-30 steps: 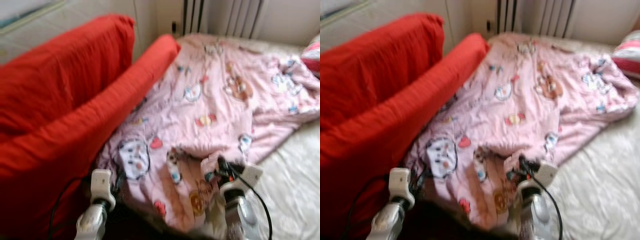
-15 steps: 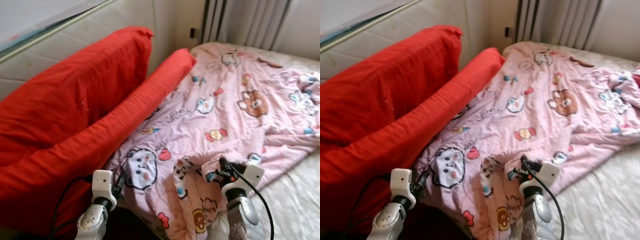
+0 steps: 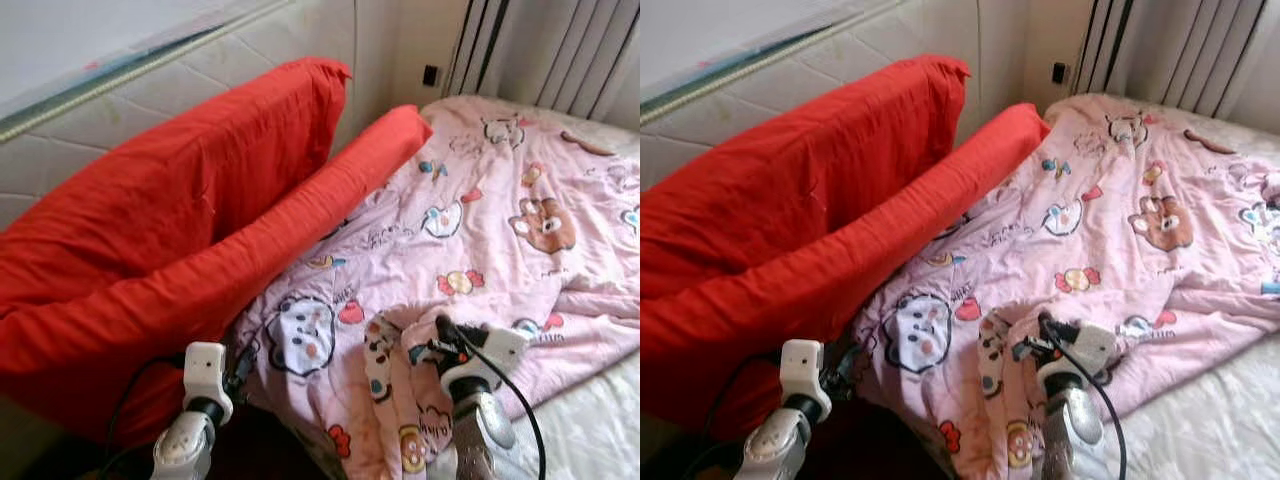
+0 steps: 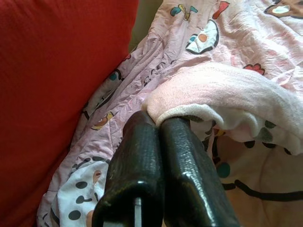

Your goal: Clean up the room

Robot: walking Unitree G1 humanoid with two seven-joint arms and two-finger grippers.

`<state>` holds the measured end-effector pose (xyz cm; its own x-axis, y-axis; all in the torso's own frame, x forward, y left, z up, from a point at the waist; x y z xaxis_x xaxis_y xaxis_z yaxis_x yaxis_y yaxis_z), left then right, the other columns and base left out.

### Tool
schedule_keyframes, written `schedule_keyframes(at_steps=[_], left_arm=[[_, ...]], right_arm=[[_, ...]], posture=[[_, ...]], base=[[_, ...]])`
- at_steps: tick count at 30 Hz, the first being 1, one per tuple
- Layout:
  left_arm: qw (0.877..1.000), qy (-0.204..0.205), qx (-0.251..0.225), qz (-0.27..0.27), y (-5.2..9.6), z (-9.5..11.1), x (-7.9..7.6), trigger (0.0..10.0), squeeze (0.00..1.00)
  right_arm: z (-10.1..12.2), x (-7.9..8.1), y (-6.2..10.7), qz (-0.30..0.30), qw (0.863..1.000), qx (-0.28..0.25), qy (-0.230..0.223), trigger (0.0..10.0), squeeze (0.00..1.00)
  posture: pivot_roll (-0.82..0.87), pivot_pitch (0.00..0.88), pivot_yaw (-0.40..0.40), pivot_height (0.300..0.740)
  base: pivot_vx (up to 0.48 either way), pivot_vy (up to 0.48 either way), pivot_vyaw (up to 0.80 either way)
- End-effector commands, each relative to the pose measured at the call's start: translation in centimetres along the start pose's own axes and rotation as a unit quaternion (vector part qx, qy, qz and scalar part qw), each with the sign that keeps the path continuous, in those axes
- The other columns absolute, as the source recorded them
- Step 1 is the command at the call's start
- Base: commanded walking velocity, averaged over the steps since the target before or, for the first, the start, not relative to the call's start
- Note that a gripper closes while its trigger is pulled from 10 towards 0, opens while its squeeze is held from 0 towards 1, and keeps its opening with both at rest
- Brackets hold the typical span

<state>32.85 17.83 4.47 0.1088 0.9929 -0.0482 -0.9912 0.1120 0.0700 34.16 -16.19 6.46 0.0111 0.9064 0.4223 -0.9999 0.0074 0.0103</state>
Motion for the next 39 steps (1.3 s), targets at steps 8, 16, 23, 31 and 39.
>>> schedule_keyframes(at_steps=[8, 16, 23, 31, 39], left_arm=[[1.0, 0.006, 0.008, 0.004, 0.64, -0.74, 0.3, 10.0, 0.0], [1.0, 0.007, 0.008, 0.001, 0.65, -0.74, 0.25, 10.0, 0.0], [1.0, 0.008, 0.007, -0.003, 0.52, -0.64, 0.1, 10.0, 0.0], [1.0, 0.006, 0.006, -0.005, 0.54, -0.61, 0.14, 10.0, 0.0], [1.0, 0.009, 0.005, -0.004, 0.59, -0.66, 0.0, 10.0, 0.0]], right_arm=[[-0.32, 0.04, 0.24, -0.002, 1.0, 0.006, 0.012, 10.0, 0.0], [-0.17, 0.11, 0.18, -0.002, 1.0, 0.002, 0.018, 10.0, 0.0], [0.0, 0.13, 0.09, -0.002, 1.0, -0.002, 0.028, 10.0, 0.0], [-0.36, 0.37, 0.2, -0.001, 1.0, 0.001, 0.03, 10.0, 0.0], [-0.1, 0.16, 0.18, -0.003, 0.999, -0.003, 0.035, 10.0, 0.0]], posture=[[-0.03, 0.191, 0.043, 0.724], [-0.04, 0.182, 0.046, 0.724], [-0.04, 0.174, 0.047, 0.724], [-0.03, 0.167, 0.05, 0.724], [-0.03, 0.169, 0.044, 0.724]], base=[[0.0, 0.0, 0.0], [0.0, 0.0, 0.0], [0.0, 0.0, 0.0], [0.0, 0.0, 0.0], [-0.098, 0.0, 0.0]])
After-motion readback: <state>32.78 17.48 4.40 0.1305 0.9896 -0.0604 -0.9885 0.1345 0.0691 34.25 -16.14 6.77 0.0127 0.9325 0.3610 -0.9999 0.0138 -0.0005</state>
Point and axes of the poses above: a point about 5 cm out from each wrist's last joint towards the gripper, its own y axis pointing back from the gripper into the wrist, its own z axis along the axis of the wrist's last joint, x = y × z, the point moved 3 cm from there along -y, pointing out of the wrist towards the gripper, and after that the axes turned 1 degree about y, right-handed, at the moved point
